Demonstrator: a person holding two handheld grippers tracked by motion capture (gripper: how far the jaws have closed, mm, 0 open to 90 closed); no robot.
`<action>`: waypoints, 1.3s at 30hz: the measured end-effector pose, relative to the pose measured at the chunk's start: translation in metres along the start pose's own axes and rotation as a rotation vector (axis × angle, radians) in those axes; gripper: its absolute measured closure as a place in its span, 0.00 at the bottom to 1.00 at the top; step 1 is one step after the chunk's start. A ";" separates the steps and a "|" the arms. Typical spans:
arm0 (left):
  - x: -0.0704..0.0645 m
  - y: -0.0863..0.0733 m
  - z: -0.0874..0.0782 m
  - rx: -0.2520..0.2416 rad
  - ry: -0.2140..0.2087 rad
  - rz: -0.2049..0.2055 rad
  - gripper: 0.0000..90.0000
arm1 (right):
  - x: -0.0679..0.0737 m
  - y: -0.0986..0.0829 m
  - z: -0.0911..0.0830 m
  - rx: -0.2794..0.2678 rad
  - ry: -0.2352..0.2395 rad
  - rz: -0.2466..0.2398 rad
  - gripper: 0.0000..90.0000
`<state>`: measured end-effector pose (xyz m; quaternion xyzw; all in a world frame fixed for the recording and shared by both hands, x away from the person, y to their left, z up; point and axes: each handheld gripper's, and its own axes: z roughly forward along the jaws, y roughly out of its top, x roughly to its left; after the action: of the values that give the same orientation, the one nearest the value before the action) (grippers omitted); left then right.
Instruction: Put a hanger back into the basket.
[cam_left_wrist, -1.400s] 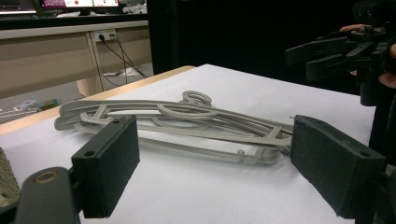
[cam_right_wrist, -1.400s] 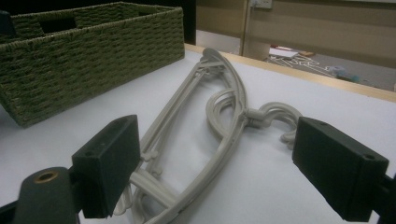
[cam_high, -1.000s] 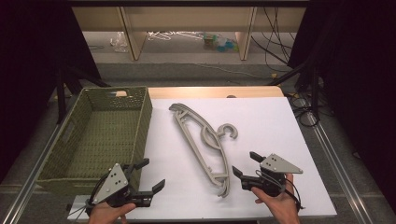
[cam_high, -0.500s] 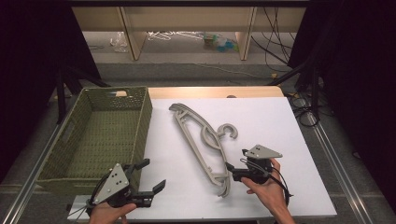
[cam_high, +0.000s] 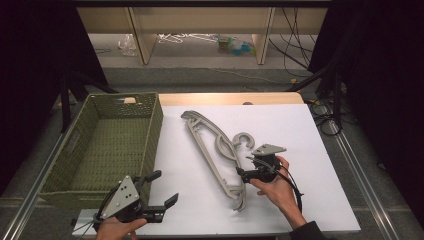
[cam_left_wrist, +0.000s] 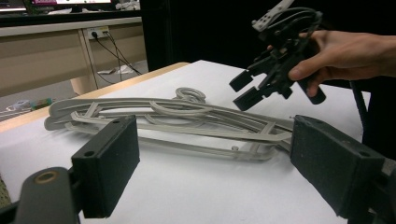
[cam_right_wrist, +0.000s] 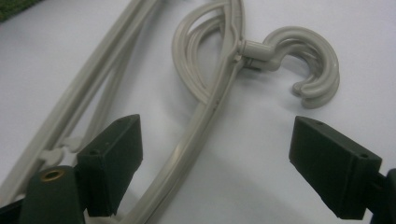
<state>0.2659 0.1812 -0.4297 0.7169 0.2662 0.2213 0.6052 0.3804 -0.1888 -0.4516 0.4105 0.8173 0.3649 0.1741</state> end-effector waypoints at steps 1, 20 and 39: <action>0.001 0.001 0.000 -0.001 -0.005 0.022 0.18 | -0.002 0.002 0.004 0.021 -0.003 -0.008 0.21; -0.002 0.000 0.001 0.002 -0.015 0.014 0.18 | -0.008 0.008 0.052 0.139 0.063 0.065 0.55; -0.002 0.001 0.002 0.005 -0.014 0.001 0.18 | -0.016 0.021 0.042 0.156 0.085 0.119 0.82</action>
<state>0.2659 0.1779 -0.4294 0.7201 0.2620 0.2159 0.6052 0.4262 -0.1742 -0.4651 0.4548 0.8239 0.3272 0.0848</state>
